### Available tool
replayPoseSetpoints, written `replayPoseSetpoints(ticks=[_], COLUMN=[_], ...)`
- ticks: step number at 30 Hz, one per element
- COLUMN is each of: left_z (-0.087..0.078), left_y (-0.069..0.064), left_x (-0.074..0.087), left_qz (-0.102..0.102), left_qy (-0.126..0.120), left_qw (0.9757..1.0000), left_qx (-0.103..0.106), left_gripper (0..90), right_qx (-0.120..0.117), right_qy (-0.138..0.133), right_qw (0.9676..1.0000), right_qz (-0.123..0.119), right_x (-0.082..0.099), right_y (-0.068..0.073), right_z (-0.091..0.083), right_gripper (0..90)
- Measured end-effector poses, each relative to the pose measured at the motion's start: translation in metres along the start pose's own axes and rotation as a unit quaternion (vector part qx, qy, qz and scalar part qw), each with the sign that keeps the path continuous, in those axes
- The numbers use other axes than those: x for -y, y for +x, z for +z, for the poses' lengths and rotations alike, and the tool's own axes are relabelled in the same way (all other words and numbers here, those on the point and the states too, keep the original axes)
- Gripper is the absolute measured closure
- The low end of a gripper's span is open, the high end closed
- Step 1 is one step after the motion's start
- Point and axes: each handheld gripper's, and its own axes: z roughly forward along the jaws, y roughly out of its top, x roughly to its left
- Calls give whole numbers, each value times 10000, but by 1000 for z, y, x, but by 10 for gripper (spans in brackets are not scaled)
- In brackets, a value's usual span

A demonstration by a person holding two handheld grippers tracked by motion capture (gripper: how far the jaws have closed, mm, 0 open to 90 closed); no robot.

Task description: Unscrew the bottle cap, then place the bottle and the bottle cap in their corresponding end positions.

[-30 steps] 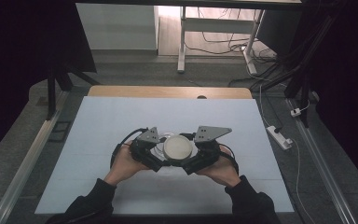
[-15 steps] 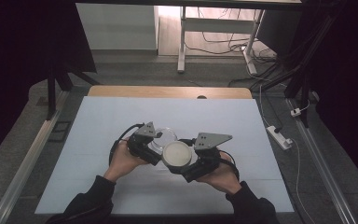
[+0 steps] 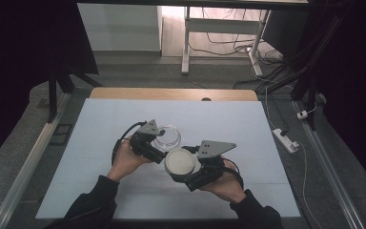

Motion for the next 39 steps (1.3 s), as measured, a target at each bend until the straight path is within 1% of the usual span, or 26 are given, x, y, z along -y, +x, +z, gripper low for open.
replayPoseSetpoints(ticks=[10,17,24,39], left_z=[2,7,12,23], left_y=[8,15,20,26], left_x=[-7,-9,-8,-10], left_qz=[-19,-31,-43,-48], left_qy=[-118,-136,-129,-157], left_qw=[9999,9998,9997,9995], left_qx=[-84,-143,-194,-288], left_gripper=[76,76,76,76], right_qx=[28,7,17,126], right_qy=[5,55,94,217], right_qw=[10000,10000,9999,9997], right_qz=[3,40,36,7], right_x=[12,22,30,44], right_y=[4,7,7,3], right_z=[4,10,17,27], right_gripper=[74,74,74,73])
